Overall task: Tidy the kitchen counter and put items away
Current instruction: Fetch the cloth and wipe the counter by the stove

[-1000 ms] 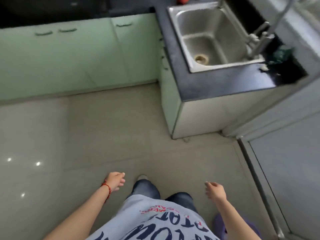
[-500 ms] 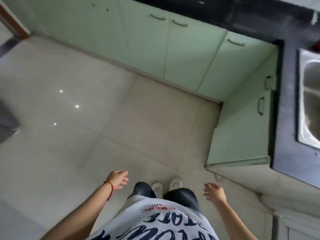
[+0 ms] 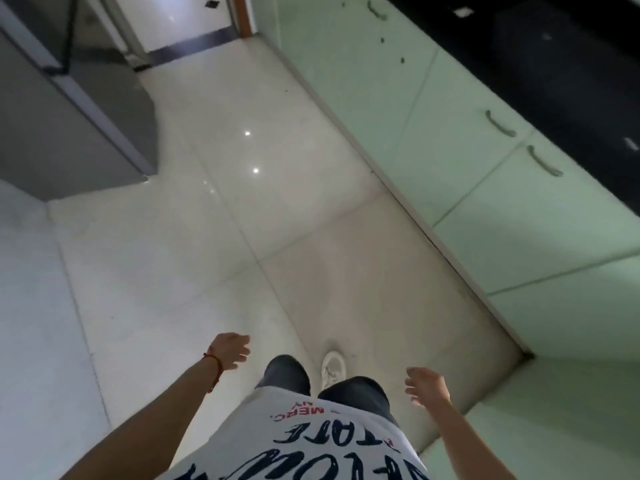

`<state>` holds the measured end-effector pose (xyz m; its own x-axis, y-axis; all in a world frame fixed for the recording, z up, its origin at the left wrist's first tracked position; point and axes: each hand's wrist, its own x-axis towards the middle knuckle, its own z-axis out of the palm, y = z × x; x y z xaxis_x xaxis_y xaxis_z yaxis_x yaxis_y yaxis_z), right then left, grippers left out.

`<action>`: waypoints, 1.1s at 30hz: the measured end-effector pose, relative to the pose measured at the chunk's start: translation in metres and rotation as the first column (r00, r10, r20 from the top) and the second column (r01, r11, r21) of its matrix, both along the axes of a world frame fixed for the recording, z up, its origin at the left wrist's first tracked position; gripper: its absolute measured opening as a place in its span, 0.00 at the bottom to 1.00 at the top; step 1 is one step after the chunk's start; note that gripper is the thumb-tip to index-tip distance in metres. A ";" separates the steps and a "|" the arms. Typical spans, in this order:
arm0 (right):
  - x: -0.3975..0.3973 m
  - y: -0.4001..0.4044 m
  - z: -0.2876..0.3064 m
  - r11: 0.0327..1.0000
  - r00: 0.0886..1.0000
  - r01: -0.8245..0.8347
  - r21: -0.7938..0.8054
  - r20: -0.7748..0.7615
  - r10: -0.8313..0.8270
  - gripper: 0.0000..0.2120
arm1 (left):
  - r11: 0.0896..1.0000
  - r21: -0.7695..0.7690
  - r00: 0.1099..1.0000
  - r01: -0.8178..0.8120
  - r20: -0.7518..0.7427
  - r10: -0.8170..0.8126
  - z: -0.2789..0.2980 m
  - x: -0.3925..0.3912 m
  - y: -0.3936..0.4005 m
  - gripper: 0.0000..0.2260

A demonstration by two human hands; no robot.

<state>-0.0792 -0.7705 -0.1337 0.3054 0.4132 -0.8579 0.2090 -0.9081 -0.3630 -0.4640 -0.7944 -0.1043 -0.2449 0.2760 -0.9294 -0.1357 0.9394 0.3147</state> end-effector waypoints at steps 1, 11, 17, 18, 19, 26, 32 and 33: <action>-0.001 0.025 0.000 1.000 1.000 -0.029 0.004 0.007 0.029 0.12 | 1.000 -0.014 1.000 -0.013 -0.004 0.013 -0.001 -0.001 0.004 0.09; -0.106 0.253 -0.004 0.948 0.951 -0.309 0.080 -0.006 0.310 0.09 | 0.986 -0.116 0.989 -0.121 -0.095 0.111 -0.025 -0.052 0.074 0.06; -0.181 0.371 -0.012 0.928 0.930 -0.366 0.070 -0.002 0.367 0.07 | 0.979 -0.144 0.986 -0.146 -0.107 0.131 -0.024 -0.126 0.188 0.06; -0.190 0.387 -0.010 0.924 0.926 -0.377 0.069 0.009 0.377 0.06 | 0.980 -0.134 0.986 -0.144 -0.109 0.130 -0.021 -0.138 0.213 0.07; -0.199 0.403 -0.009 0.921 0.924 -0.383 0.076 0.011 0.383 0.04 | 0.983 -0.116 0.986 -0.142 -0.107 0.130 -0.018 -0.151 0.240 0.07; -0.238 0.516 -0.005 0.900 0.902 -0.430 0.071 0.057 0.427 0.04 | 0.989 0.048 0.987 -0.137 -0.083 0.141 0.007 -0.217 0.439 0.06; -0.267 0.636 -0.019 0.907 0.907 -0.420 0.018 0.050 0.419 0.06 | 0.987 0.113 0.988 -0.113 -0.090 0.124 0.001 -0.253 0.579 0.06; -0.275 0.661 -0.018 0.913 0.913 -0.408 0.019 0.044 0.406 0.06 | 0.986 0.110 0.986 -0.127 -0.094 0.138 -0.001 -0.259 0.598 0.07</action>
